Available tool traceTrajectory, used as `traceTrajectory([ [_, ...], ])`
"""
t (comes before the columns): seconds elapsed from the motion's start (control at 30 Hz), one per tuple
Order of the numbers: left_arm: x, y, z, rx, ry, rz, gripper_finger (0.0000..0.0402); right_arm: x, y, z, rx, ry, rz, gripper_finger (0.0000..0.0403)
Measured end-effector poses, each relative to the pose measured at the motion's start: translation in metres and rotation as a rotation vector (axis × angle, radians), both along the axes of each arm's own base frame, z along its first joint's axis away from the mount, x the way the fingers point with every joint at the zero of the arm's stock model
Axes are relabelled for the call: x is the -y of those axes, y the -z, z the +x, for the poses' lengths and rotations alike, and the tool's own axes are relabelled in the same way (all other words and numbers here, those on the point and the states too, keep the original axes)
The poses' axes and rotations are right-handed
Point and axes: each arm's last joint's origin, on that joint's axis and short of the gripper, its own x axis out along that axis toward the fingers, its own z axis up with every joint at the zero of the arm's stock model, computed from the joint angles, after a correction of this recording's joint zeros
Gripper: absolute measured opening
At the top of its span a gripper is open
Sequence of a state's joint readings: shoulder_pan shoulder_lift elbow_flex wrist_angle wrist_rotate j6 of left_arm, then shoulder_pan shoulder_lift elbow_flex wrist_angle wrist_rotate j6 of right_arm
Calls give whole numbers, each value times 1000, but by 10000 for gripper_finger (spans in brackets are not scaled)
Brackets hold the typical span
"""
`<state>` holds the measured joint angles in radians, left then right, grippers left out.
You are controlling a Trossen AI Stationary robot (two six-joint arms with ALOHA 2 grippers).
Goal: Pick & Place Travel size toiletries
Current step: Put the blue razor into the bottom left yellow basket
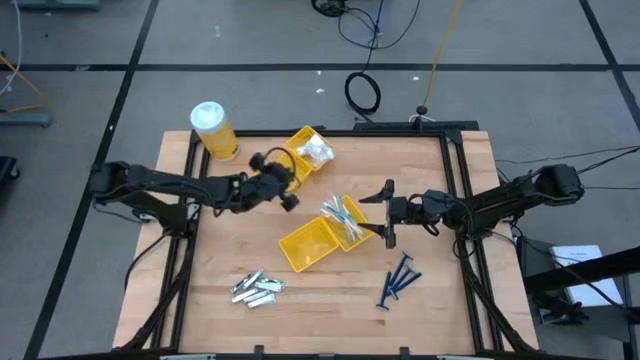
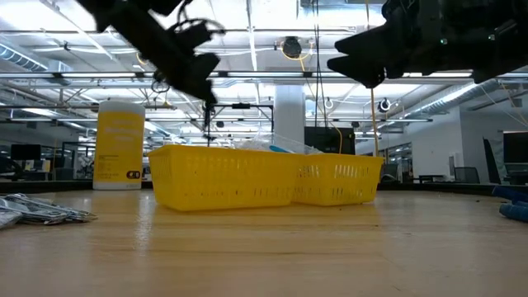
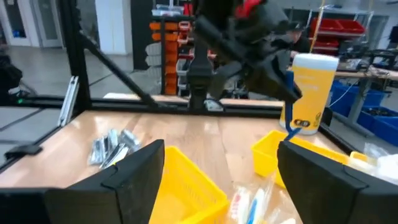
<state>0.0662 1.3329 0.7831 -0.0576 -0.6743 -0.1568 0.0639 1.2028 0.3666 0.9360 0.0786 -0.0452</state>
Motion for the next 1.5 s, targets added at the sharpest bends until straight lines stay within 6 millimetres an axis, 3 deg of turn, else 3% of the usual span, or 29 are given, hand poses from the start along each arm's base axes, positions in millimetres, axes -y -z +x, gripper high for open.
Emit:
traceTrajectory([
  [0.13, -16, 25, -23, 30, -128, -104, 16, 0, -1, 0, 5, 2, -1, 290],
  [0.27, -28, 42, -32, 37, -149, -218, 19, 0, -1, 0, 4, 4, -2, 282],
  [0.5, -33, 44, -30, 54, -78, -300, 43, 1, 0, 0, 2, 7, 0, 279],
  [0.9, -43, 44, -34, 93, -152, -328, 275, 1, 0, 0, -6, 7, 0, 279],
  [1.07, -51, 38, -32, 168, -168, -306, 333, 1, 2, -1, -33, 5, -2, 279],
  [1.23, -48, 15, -25, 229, -98, -240, 363, -8, 1, -10, -136, -14, 6, 279],
  [1.37, -41, 1, -17, 255, -20, -190, 374, -26, -3, -19, -357, 34, 61, 279],
  [1.5, -34, -10, -10, 339, 24, -171, 375, -49, 7, -35, -629, 74, 134, 279],
])
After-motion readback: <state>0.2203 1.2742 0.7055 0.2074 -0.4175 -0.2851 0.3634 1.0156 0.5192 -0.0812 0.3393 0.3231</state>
